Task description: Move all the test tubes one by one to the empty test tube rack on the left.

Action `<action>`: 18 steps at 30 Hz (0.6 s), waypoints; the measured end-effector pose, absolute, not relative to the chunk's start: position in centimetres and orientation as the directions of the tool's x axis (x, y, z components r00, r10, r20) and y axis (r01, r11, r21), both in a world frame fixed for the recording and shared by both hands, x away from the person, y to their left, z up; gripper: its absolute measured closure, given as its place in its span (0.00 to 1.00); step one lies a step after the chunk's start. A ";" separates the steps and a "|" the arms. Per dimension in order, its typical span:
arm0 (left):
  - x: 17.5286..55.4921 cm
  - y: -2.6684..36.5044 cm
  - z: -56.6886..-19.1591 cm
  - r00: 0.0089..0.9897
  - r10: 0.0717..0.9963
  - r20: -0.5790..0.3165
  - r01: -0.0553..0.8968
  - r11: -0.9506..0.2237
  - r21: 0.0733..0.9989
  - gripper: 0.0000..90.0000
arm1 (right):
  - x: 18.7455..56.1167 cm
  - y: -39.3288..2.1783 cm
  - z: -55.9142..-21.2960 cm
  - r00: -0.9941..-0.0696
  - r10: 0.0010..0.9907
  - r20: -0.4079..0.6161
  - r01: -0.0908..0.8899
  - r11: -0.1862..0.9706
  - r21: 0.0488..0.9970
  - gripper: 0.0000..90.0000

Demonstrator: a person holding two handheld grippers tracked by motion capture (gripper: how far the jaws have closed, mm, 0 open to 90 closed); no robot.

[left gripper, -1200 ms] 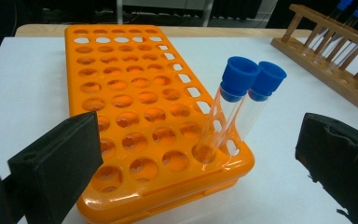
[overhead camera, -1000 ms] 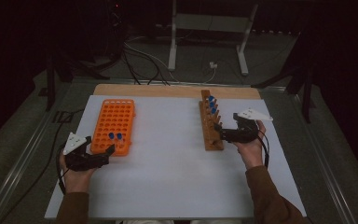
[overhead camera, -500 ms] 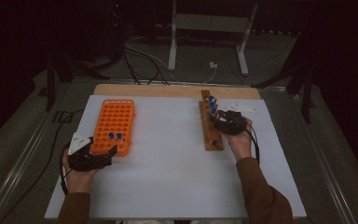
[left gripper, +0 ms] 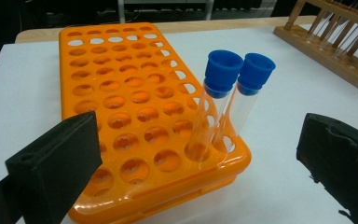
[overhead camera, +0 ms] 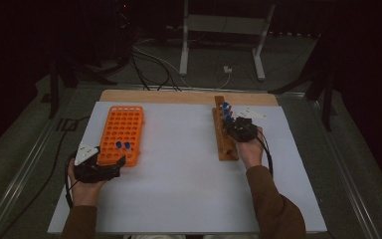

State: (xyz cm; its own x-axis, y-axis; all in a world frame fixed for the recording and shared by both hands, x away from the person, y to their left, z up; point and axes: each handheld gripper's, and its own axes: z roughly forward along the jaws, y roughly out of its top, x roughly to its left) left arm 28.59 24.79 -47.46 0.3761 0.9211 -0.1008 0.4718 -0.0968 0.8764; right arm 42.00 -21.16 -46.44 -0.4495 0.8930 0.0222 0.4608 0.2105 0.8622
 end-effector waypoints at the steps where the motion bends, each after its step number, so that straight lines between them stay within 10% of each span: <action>1: 28.6 24.8 -47.5 0.376 0.921 -0.100 0.472 -0.097 0.876 0.01 | 42.0 -21.1 -46.4 -0.448 0.893 0.027 0.463 0.206 0.862 0.85; 18: 28.6 24.7 -47.4 0.373 0.924 -0.081 0.471 -0.113 0.875 0.01 | 41.1 -21.5 -44.4 -0.453 0.891 0.013 0.412 0.196 0.890 0.86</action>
